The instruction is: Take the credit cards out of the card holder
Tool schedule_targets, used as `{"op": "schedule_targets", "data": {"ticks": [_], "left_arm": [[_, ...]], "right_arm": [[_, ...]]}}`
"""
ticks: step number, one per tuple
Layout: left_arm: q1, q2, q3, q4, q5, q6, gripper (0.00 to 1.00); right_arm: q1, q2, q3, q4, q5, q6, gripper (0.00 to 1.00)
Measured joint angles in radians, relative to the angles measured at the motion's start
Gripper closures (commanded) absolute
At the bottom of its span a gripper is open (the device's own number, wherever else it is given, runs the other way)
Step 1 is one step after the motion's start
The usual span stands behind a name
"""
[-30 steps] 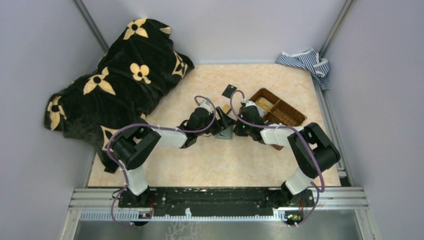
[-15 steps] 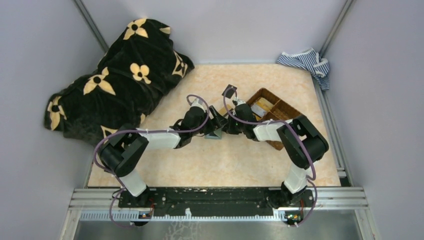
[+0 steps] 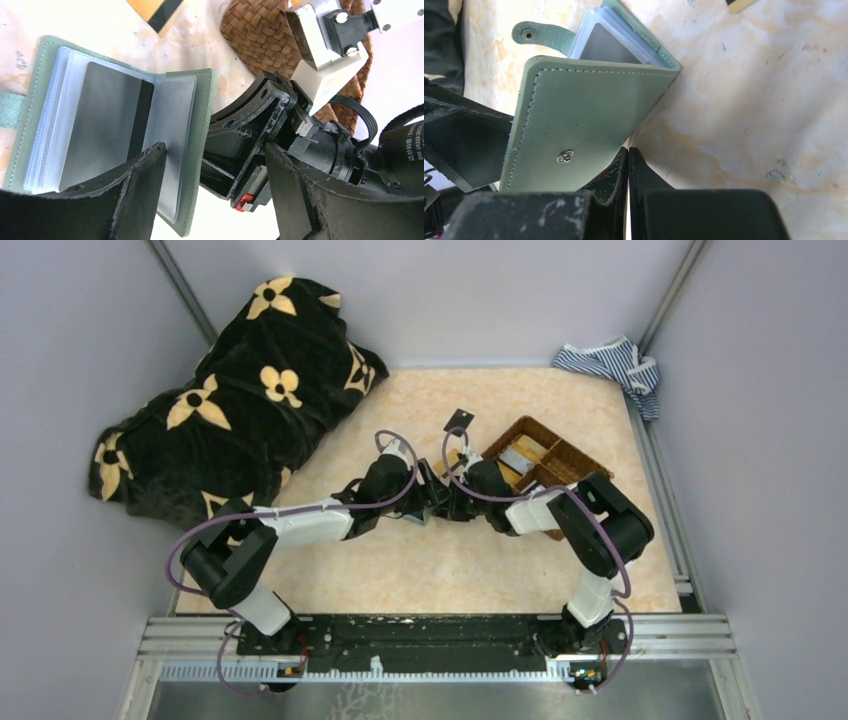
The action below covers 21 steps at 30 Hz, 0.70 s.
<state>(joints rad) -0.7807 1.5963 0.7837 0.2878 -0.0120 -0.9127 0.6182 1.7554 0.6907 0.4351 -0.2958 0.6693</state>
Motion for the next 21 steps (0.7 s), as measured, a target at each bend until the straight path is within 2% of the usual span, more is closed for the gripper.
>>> {"op": "schedule_targets", "data": {"ticks": [5,11,21], "left_arm": [[-0.014,0.002,0.005,0.006,0.041,0.013,0.23],[-0.026,0.019,0.023,0.058,0.119,0.009,0.23],[-0.059,0.084,0.074,0.24,0.278,-0.026,0.23]], "right_arm": [[0.002,-0.054,-0.063,0.013,-0.006,0.003,1.0],[-0.001,-0.214,-0.138,-0.065,0.071,-0.008,1.0],[-0.01,-0.586,-0.173,-0.414,0.274,-0.068,1.0]]}}
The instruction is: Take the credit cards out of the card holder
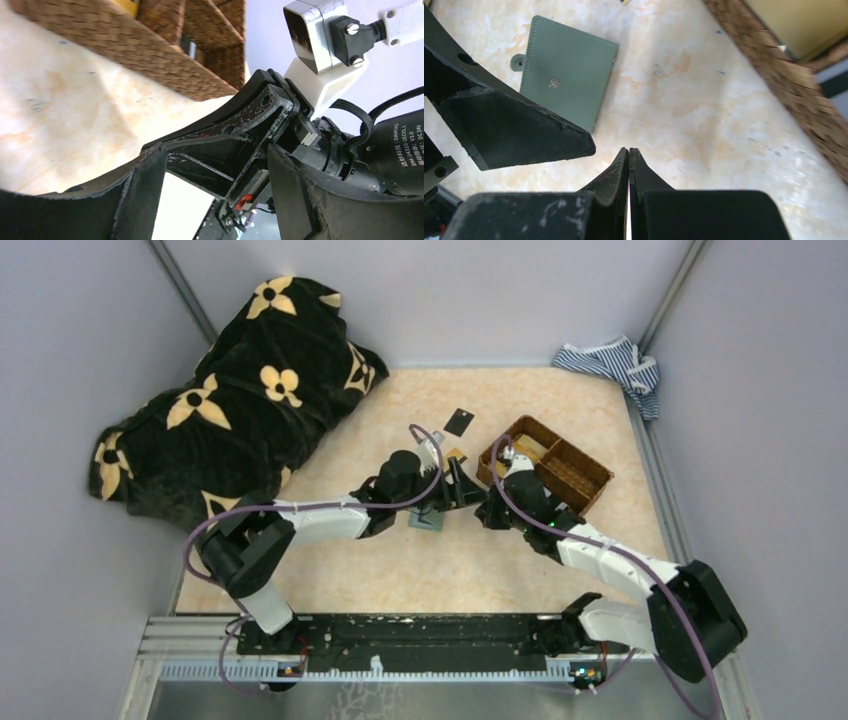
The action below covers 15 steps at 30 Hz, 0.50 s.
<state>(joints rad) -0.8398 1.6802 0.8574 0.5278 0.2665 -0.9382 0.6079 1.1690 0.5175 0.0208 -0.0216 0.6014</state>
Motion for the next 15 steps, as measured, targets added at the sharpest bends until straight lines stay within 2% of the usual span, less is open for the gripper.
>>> {"op": "schedule_targets", "data": {"ticks": [4,9,12,15], "left_arm": [[-0.011,0.05,0.022,0.082,0.044,-0.014,0.23],[0.026,0.09,-0.057,0.05,-0.07,-0.011,0.22],[0.032,0.047,-0.102,-0.016,-0.122,0.005,0.19],[0.028,-0.072,-0.111,-0.072,-0.161,0.048,0.18]], "right_arm": [[-0.006,-0.103,0.0,-0.114,0.064,-0.019,1.0],[0.016,-0.141,0.037,-0.115,0.02,-0.053,1.0],[0.024,-0.121,0.047,-0.059,-0.02,-0.06,1.0],[0.024,-0.077,0.047,-0.026,-0.053,-0.059,1.0]]}}
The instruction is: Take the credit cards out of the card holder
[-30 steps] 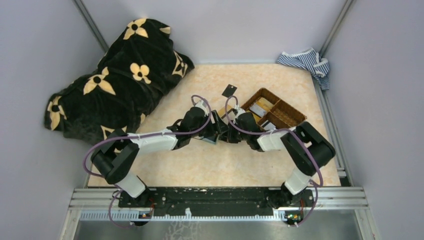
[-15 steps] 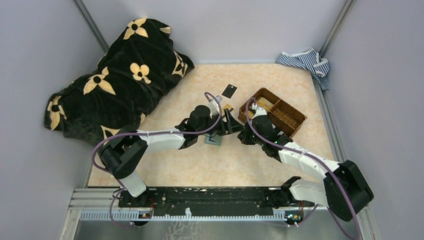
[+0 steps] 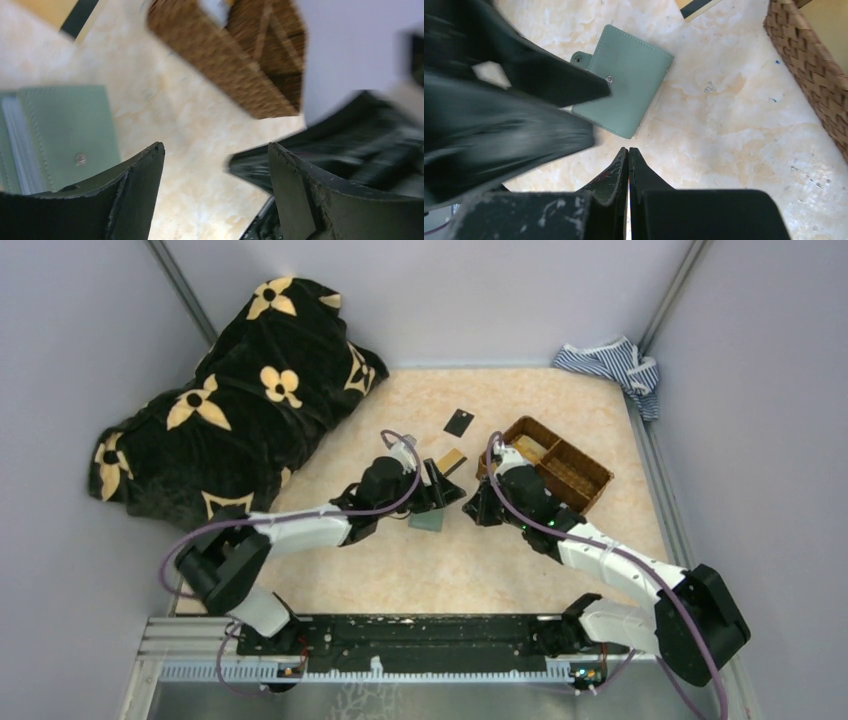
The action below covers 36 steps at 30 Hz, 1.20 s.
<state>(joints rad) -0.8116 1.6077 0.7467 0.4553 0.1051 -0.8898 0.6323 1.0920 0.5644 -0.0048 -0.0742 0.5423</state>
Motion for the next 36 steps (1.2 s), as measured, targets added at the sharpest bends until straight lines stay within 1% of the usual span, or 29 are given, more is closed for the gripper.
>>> {"op": "schedule_targets", "data": {"ticks": [6,10,13,17,23,26,36], "left_arm": [[0.0,-0.239,0.001,-0.023,-0.061,0.074,0.17],[0.0,-0.305,0.004,-0.111,-0.179,0.099,0.15],[0.003,-0.298,0.012,-0.221,-0.273,0.109,0.15],[0.031,-0.258,0.013,-0.321,-0.325,0.109,0.14],[0.102,-0.178,0.032,-0.387,-0.325,0.13,0.13],[0.105,-0.128,0.076,-0.418,-0.313,0.151,0.13],[0.105,-0.053,0.119,-0.408,-0.191,0.177,0.13]], "right_arm": [[0.0,0.068,0.0,0.053,-0.05,0.0,1.0],[0.0,0.094,0.0,0.079,-0.074,0.001,1.0],[0.0,0.099,0.0,0.088,-0.086,0.002,1.0],[0.0,0.1,0.0,0.089,-0.089,0.002,1.0],[0.0,0.1,0.0,0.086,-0.089,0.002,1.0],[0.0,0.099,0.0,0.085,-0.086,0.002,1.0],[0.0,0.087,0.0,0.06,-0.055,-0.001,1.0]]}}
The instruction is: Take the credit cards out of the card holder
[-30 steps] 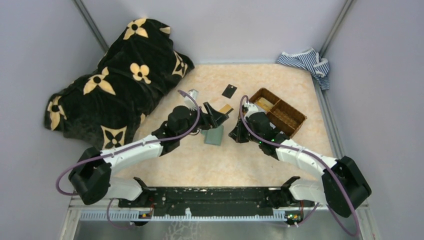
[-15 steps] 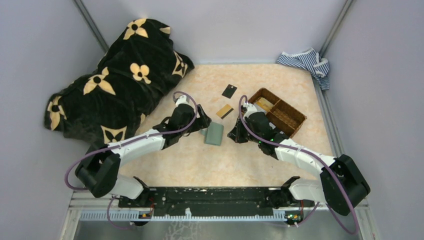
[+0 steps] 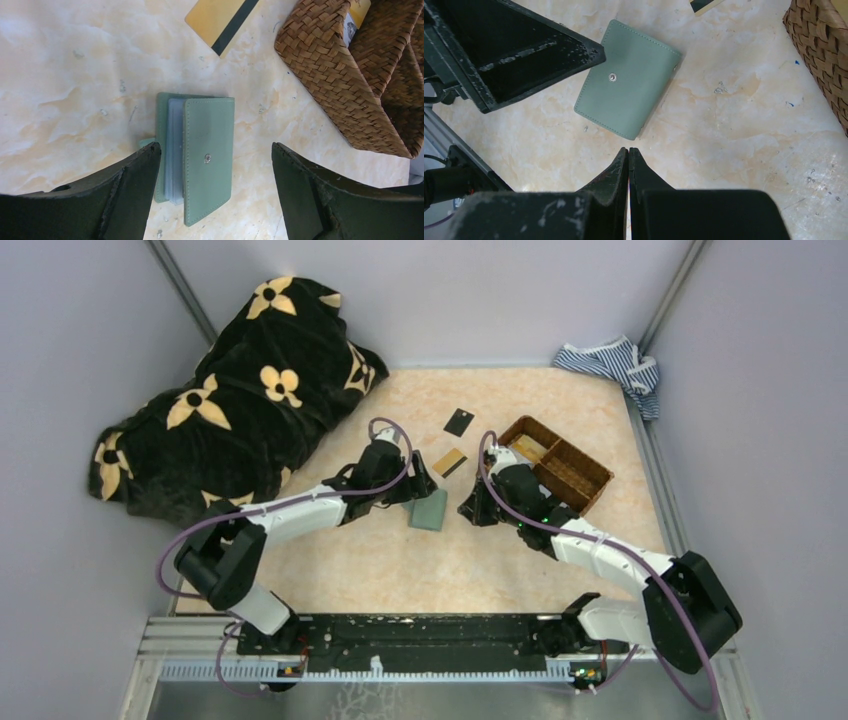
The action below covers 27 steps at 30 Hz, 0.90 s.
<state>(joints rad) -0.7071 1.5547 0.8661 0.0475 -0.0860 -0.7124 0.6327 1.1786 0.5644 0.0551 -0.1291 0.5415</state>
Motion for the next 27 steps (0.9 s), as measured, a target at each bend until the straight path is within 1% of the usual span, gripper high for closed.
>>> {"op": "schedule_targets", "data": {"ticks": [8,19,22,27], "left_arm": [[-0.016,0.076,0.024,0.021,0.089,-0.001,0.14],[-0.028,0.08,0.024,0.044,0.147,-0.009,0.14],[-0.036,0.08,0.024,0.058,0.158,-0.014,0.15],[-0.064,0.09,0.046,0.081,0.177,-0.024,0.15]], "right_arm": [[0.0,-0.009,0.0,-0.01,0.011,-0.001,1.0],[-0.001,-0.014,0.0,-0.014,0.015,0.001,1.0],[-0.008,-0.035,-0.006,-0.016,0.016,0.007,1.0],[-0.027,-0.121,-0.034,-0.027,0.024,0.019,1.0]]}}
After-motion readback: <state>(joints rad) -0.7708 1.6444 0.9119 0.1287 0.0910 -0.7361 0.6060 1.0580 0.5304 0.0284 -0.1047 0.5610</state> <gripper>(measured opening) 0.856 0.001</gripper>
